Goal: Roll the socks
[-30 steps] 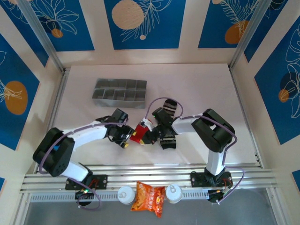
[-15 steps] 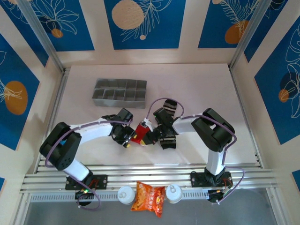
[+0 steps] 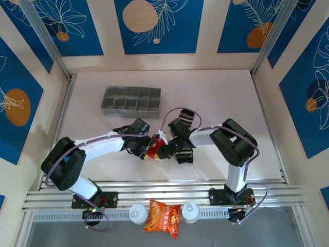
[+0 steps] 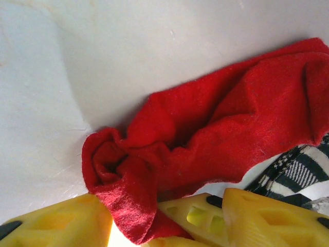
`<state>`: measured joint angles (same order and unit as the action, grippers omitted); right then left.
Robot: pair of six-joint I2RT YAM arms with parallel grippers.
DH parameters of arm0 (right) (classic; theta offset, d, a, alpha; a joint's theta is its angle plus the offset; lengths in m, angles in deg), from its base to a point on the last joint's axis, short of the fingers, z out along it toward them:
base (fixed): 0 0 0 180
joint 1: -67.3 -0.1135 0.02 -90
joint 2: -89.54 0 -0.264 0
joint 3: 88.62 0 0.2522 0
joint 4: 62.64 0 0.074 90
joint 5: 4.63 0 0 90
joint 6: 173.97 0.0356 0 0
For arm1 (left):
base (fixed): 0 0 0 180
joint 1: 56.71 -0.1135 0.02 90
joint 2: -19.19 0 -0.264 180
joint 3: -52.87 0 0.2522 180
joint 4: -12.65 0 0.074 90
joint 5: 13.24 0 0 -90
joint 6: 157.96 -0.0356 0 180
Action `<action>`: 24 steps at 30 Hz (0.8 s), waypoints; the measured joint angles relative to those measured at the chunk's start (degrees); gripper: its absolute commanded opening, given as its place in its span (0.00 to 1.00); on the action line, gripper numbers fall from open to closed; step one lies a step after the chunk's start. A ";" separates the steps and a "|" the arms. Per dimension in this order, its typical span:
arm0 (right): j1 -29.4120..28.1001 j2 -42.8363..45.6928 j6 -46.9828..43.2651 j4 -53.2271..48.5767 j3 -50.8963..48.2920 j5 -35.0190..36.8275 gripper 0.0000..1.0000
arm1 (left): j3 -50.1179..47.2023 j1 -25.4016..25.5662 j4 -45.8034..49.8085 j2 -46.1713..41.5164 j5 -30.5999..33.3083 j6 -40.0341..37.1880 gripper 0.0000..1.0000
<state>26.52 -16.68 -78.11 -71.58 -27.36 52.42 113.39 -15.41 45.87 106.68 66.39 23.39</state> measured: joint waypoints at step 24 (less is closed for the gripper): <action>0.42 -0.20 -2.82 -2.80 1.09 -0.09 0.02 | 1.62 0.09 4.20 4.28 -1.11 -0.02 0.00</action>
<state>26.94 -16.87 -80.92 -74.38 -26.26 52.33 115.01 -15.32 50.07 110.96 65.28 23.37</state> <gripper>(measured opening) 0.068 0.057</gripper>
